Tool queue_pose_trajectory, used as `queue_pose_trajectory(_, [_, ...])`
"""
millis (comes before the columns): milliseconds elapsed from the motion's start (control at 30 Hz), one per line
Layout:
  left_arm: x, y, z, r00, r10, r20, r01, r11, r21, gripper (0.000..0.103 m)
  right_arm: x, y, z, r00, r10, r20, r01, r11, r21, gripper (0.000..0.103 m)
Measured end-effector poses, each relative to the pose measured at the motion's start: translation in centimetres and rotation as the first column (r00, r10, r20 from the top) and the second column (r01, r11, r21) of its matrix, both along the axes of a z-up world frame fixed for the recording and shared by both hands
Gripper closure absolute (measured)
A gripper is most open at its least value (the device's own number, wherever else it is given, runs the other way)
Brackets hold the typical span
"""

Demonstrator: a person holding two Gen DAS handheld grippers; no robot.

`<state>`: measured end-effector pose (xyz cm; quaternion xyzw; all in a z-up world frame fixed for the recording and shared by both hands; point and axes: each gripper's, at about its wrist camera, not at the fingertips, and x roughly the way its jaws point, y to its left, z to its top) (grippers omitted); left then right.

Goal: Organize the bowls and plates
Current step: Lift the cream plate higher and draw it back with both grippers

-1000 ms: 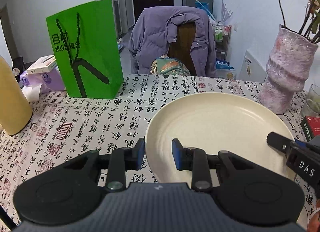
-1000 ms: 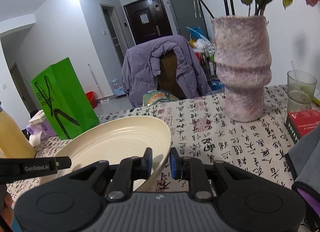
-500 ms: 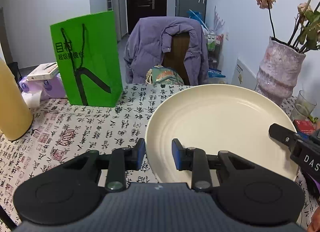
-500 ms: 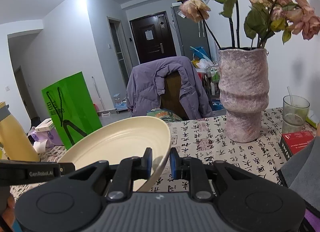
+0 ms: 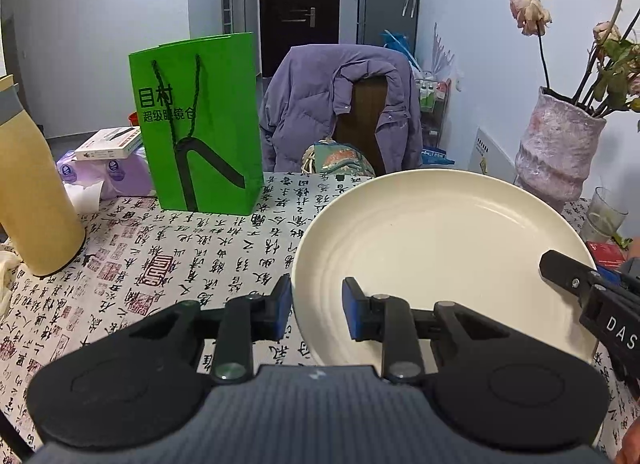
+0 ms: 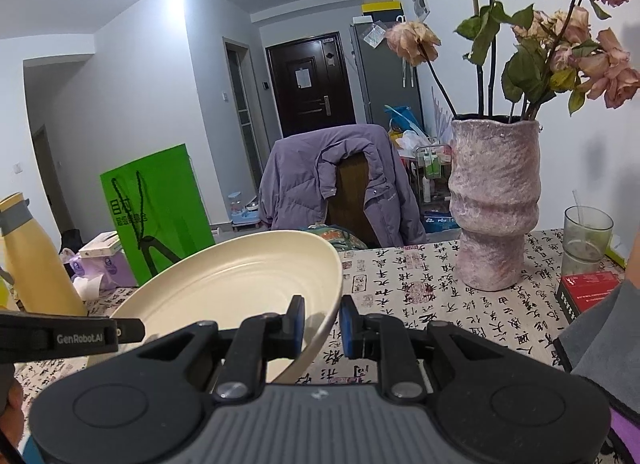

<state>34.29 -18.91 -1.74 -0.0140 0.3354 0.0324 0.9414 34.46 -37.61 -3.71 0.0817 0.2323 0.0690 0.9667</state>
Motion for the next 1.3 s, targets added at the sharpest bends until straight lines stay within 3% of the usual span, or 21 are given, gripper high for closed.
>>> queue_pose_trajectory(1300, [-12.7, 2.2, 3.5, 0.992, -0.043, 0.115, 0.045, 0.999, -0.012, 0.076, -12.6, 2.7, 3.4, 0.996, -0.035, 0.077, 0.036, 0.999, -0.014, 0.085])
